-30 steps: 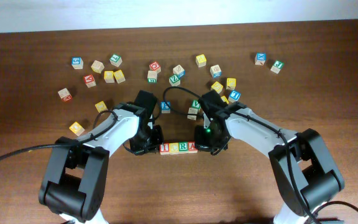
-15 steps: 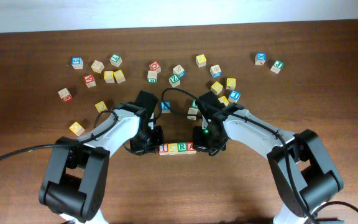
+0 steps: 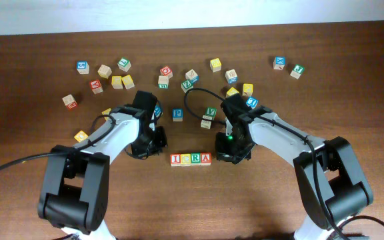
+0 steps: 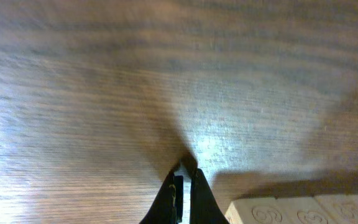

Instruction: Spell out ICRA

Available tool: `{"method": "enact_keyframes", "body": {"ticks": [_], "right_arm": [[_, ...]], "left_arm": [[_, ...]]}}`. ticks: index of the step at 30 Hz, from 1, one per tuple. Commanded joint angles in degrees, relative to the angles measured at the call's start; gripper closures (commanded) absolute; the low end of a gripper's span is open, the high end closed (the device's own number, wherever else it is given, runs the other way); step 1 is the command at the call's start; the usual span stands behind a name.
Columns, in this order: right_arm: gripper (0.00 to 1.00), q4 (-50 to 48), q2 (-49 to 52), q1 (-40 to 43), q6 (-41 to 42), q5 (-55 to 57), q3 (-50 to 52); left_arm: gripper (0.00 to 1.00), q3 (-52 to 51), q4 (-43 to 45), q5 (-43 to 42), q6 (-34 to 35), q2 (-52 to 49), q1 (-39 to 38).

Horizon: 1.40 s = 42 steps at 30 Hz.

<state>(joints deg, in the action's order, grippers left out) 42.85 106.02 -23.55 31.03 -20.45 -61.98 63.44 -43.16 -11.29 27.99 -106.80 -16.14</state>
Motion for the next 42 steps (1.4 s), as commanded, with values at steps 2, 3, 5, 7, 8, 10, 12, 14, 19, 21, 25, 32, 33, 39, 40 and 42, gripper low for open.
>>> {"method": "enact_keyframes", "body": {"ticks": [2,3,5,7,8,10,12,14,19,21,25,32,33,39,40,42], "right_arm": [[0.84,0.02,0.55,0.33,-0.76,4.66,0.33],[0.84,0.00,0.55,0.35,-0.76,4.66,0.33],[0.83,-0.09,0.55,0.33,-0.74,4.66,0.33],[0.84,-0.07,0.55,0.33,-0.74,4.66,0.33],[0.84,0.00,0.55,0.33,-0.74,4.66,0.33],[0.83,0.04,0.55,0.33,-0.76,4.63,0.33],[0.83,0.44,0.55,0.33,-0.76,4.66,0.33],[0.84,0.44,0.55,0.33,-0.76,4.63,0.33],[0.83,0.83,0.55,0.33,-0.74,4.63,0.33],[0.83,0.83,0.55,0.33,-0.74,4.63,0.33],[0.84,0.87,0.55,0.33,-0.74,4.61,0.33],[0.84,0.87,0.55,0.33,-0.74,4.61,0.33],[0.84,0.85,0.55,0.33,-0.74,4.61,0.33],[0.84,0.85,0.55,0.33,-0.76,4.61,0.33],[0.84,0.85,0.55,0.33,-0.76,4.61,0.33],[0.84,0.87,0.55,0.33,-0.76,4.61,0.33]], "left_arm": [[1.00,8.96,-2.51,1.33,-1.95,-1.07,-0.46],[1.00,9.14,-3.41,0.37,-1.95,-1.07,-1.20],[1.00,8.98,-4.98,0.17,-1.68,-1.07,-4.26],[1.00,8.85,-5.79,0.24,0.46,-1.09,-7.06],[1.00,8.83,-5.77,0.66,1.31,-1.09,-8.11],[1.00,8.81,-5.99,0.66,2.58,-1.09,-9.44],[1.00,8.81,-7.15,0.63,2.84,-1.09,-9.49],[1.00,8.81,-8.00,0.66,2.84,-1.09,-9.49],[1.00,8.17,-7.91,2.80,2.84,-1.09,-9.49],[1.00,7.96,-7.67,2.78,2.82,-1.25,-9.49],[1.00,7.89,-7.56,2.75,2.80,-1.60,-9.49],[1.00,7.82,-8.39,2.78,2.82,-2.10,-10.12],[1.00,7.82,-8.35,2.80,2.82,-2.12,-10.12],[1.00,7.82,-8.85,2.32,2.82,-2.12,-10.12],[1.00,7.82,-8.87,2.08,2.82,-2.12,-10.12],[1.00,7.82,-9.11,2.10,2.82,-2.12,-10.12]]}}
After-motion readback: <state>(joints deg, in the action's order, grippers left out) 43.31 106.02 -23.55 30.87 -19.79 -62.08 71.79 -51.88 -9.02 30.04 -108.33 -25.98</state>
